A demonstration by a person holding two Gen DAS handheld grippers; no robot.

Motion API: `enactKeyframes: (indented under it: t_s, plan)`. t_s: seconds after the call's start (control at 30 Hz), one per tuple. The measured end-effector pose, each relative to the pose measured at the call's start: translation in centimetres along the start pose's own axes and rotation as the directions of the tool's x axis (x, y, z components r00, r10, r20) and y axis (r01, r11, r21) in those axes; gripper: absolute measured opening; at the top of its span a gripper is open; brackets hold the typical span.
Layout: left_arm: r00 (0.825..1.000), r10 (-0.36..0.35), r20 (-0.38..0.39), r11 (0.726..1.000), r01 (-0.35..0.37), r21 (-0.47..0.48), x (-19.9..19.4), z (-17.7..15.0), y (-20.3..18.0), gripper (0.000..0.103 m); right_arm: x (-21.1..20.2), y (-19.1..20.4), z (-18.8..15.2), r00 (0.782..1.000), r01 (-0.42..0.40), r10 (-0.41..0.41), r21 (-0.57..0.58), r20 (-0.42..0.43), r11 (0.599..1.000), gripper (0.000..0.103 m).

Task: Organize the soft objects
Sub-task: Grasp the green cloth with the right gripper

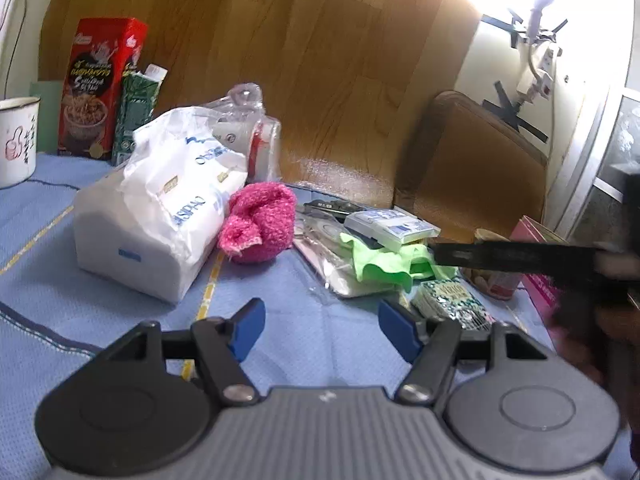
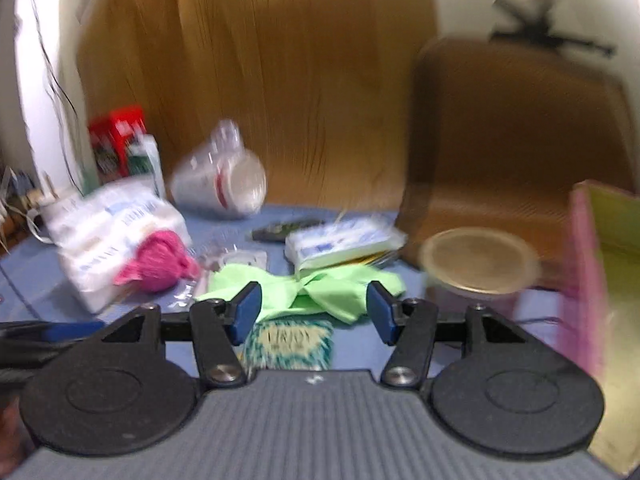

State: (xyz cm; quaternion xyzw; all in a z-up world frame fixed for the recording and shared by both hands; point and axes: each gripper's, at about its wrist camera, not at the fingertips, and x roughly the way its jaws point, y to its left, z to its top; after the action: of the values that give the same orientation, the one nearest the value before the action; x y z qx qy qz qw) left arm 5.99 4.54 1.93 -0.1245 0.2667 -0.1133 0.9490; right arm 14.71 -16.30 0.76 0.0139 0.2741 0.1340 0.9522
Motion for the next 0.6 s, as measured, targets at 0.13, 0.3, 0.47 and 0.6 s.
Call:
enactKeyframes:
  t_s: [0.13, 0.3, 0.47, 0.6]
  plan:
    - [1.0, -0.015, 0.024, 1.0, 0.015, 0.026, -0.4, 0.0, -0.2, 0.065, 4.3, -0.3, 0.7, 0.988, -0.006, 0.014, 0.049, -0.151, 0.999, 0.063]
    - [0.998, -0.044, 0.034, 0.999, 0.044, -0.003, -0.7, -0.3, 1.0, 0.067, 3.1, 0.4, 0.8, 0.99, -0.018, 0.018, 0.0, -0.142, 1.0, 0.008]
    - [0.996, -0.077, 0.043, 0.994, 0.079, -0.072, -1.0, -0.1, 2.2, 0.069, -4.8, 2.6, -0.5, 0.995, -0.075, 0.082, -0.117, 0.052, 0.99, 0.008]
    - [0.989, -0.149, 0.023, 0.983, 0.151, -0.107, -1.0, -0.1, 2.8, 0.068, -10.2, 3.3, -4.4, 0.988, -0.093, 0.12, -0.24, 0.1, 0.966, 0.008]
